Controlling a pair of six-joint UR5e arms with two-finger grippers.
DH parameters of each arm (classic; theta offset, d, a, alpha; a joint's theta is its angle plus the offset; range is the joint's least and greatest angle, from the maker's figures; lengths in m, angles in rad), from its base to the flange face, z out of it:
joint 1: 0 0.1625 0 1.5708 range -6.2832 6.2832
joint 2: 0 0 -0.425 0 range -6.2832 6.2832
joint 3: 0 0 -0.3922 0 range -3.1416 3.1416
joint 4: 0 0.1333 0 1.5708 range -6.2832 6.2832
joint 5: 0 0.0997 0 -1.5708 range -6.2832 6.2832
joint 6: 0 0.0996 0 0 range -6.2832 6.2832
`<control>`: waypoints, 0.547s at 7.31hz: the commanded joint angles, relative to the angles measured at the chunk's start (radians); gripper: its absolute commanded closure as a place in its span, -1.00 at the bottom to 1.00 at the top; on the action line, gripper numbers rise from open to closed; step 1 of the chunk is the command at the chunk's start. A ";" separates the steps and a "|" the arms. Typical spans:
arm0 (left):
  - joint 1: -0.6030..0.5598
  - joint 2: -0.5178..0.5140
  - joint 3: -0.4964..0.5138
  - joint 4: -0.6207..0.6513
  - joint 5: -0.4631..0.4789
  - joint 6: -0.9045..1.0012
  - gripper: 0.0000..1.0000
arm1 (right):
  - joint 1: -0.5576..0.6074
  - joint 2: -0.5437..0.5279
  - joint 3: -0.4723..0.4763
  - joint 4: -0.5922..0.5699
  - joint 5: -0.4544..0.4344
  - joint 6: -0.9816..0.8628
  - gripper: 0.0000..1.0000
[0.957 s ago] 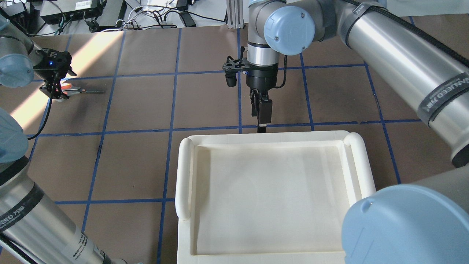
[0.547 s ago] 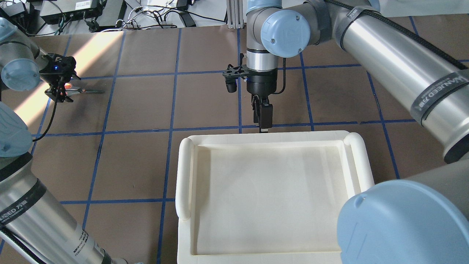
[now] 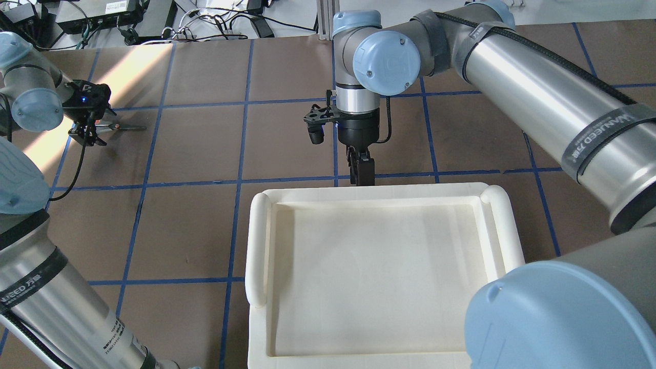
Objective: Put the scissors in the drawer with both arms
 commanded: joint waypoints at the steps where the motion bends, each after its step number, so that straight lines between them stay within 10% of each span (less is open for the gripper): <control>1: 0.000 -0.007 0.000 0.000 0.004 0.001 -0.86 | 0.001 0.000 0.004 0.000 0.000 0.001 -0.72; 2: 0.000 -0.007 0.000 0.002 0.007 0.001 -0.67 | 0.001 0.000 0.013 0.000 0.000 0.003 -0.62; 4: 0.000 -0.002 0.000 0.020 0.027 0.020 0.88 | 0.001 -0.003 0.039 -0.001 0.000 0.009 -0.45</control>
